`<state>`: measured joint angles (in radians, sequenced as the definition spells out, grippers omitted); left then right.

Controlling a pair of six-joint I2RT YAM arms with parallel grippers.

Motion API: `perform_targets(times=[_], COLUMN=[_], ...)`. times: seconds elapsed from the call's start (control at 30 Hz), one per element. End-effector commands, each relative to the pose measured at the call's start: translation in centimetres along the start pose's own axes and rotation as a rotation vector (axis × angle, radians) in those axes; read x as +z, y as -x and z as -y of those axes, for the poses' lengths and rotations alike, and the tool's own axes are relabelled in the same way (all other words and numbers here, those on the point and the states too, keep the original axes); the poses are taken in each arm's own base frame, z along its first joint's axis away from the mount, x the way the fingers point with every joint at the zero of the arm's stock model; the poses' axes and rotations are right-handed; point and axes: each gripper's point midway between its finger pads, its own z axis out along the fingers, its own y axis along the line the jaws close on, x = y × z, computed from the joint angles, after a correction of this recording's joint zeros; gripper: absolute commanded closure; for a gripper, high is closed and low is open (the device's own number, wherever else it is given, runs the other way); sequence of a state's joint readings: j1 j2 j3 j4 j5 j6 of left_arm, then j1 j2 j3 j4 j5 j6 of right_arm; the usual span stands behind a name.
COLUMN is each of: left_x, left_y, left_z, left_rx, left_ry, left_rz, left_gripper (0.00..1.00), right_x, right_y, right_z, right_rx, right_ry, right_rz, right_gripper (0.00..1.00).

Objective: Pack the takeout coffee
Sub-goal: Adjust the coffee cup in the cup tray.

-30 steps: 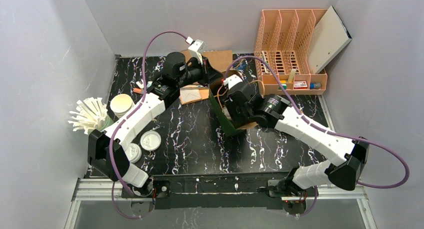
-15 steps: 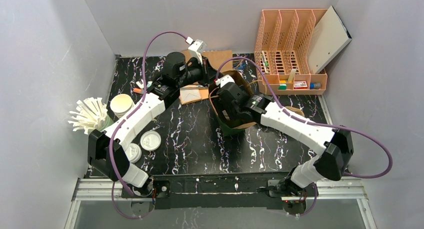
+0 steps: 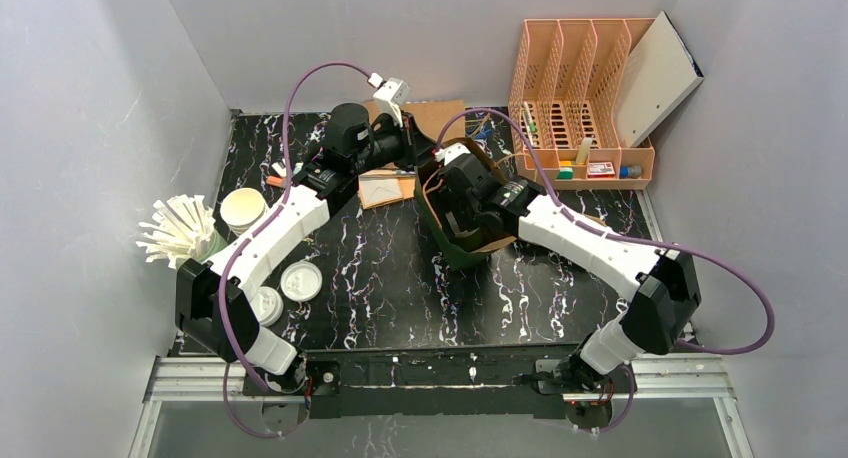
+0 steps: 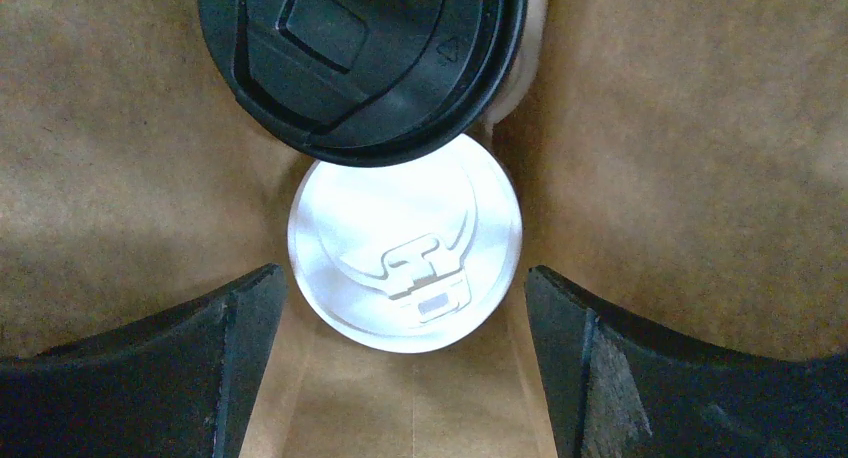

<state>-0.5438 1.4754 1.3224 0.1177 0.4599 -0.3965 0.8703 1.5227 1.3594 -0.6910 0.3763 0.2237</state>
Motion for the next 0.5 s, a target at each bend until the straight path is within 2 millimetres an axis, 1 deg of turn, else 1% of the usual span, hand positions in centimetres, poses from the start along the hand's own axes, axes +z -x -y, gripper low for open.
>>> perform_targets(times=[0.0, 0.23, 0.33, 0.4, 0.47], left_x=[-1.5, -1.4, -1.5, -1.6, -1.6], left_y=[3.2, 3.0, 3.0, 3.0, 2.9], left_z=[2.8, 2.8, 2.7, 2.7, 2.6], left_rx=[0.047, 0.046, 0.048, 0.050, 0.050], left_ry=[-0.066, -0.065, -0.062, -0.060, -0.058], left_rz=[0.079, 0.074, 0.074, 0.073, 0.070], left_gripper=[1.00, 1.00, 1.00, 1.00, 1.00], right_x=[1.0, 2.2, 2.8, 3.0, 2.9], right_y=[0.1, -0.7, -1.5, -2.0, -2.1], right_z=[-1.0, -0.3, -0.2, -0.3, -0.3], right_rx=[-0.022, -0.075, -0.088, -0.085, -0.080], right_ry=[0.050, -0.009, -0.020, -0.019, -0.014], right_rz=[-0.003, -0.058, -0.088, -0.110, -0.107], right_gripper=[0.02, 0.02, 0.02, 0.02, 0.02])
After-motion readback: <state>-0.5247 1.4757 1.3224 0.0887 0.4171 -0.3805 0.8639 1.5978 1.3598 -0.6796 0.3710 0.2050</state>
